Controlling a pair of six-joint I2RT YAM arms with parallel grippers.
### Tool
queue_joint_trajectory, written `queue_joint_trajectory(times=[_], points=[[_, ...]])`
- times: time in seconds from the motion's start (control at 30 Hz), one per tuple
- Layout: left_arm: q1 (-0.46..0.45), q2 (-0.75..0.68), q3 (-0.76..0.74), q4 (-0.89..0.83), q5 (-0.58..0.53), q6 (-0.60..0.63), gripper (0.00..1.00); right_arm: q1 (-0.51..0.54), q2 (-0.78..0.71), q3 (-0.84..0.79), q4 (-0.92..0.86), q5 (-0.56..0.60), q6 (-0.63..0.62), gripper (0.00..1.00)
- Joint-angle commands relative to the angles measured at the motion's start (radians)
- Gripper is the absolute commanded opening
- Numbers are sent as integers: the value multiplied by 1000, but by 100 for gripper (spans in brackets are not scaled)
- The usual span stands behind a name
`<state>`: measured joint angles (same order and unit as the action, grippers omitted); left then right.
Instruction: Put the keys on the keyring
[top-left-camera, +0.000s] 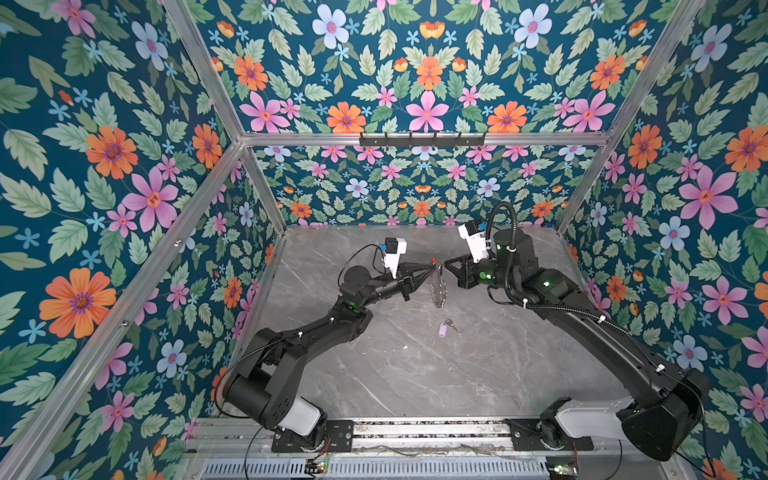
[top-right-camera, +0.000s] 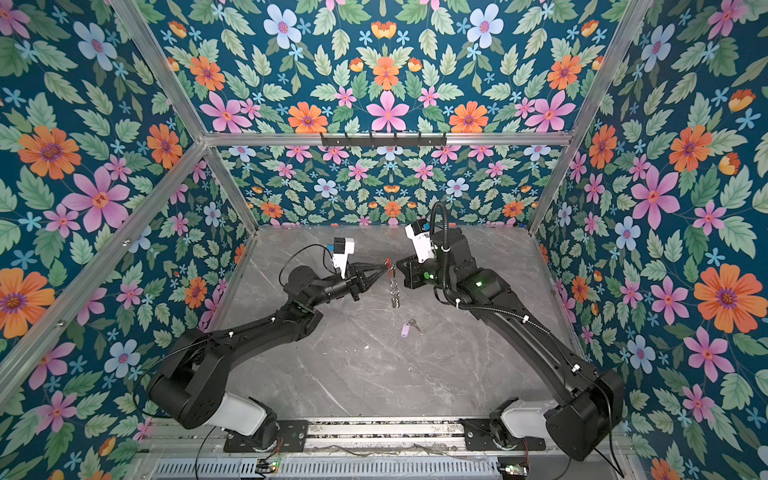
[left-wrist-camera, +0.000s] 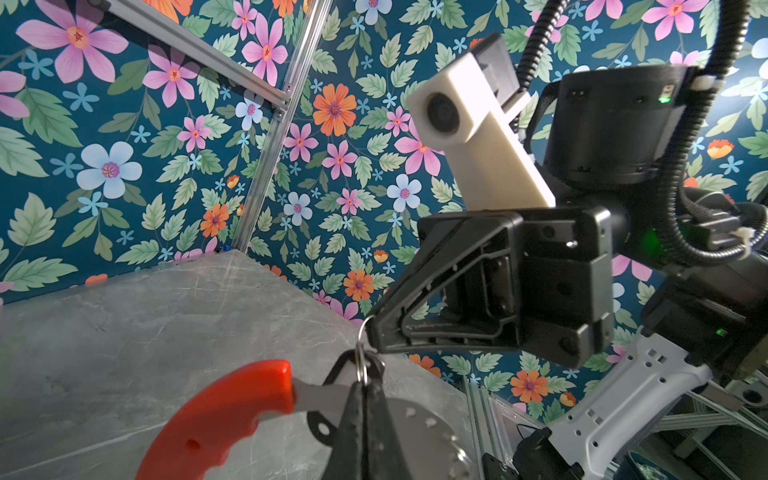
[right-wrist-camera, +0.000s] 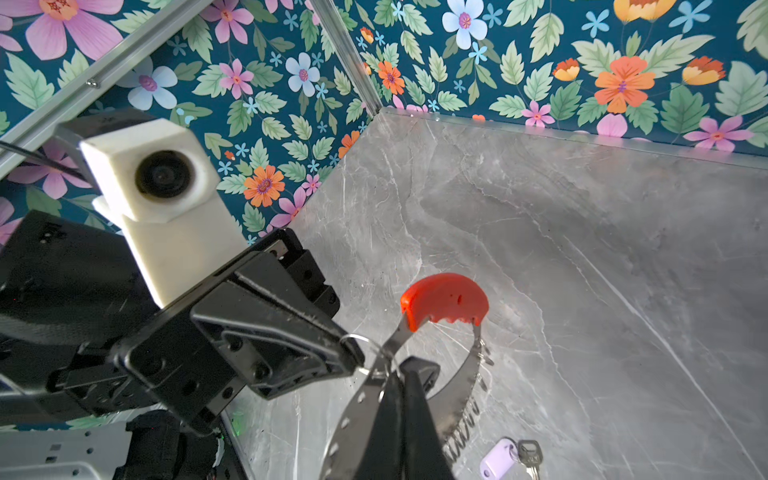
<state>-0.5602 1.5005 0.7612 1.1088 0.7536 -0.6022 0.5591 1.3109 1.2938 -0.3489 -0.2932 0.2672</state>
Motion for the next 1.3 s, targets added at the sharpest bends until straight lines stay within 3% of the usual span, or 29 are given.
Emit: queue_joint_trajectory(times=[0.0,0.53,0.67,0.87,1.0,1.27], points=[[2,-12,-23,183,-63,-18,0,-4,-9,-15,0,6,19,0],[-15,32,-2,246,-75,-83,0,-4,-29,-36,36,-35,42,0],[-15,38,3,253,-70,-90,0,-5,-35,-30,22,-6,36,20],[-15,45,16,259,-51,-105,0,-5,-56,10,-11,52,-3,34],[-15,56,25,280,-35,-130,0,-4,-51,36,8,21,-23,38],[-15,65,31,331,-19,-193,0,-4,-4,59,59,-65,-37,38]])
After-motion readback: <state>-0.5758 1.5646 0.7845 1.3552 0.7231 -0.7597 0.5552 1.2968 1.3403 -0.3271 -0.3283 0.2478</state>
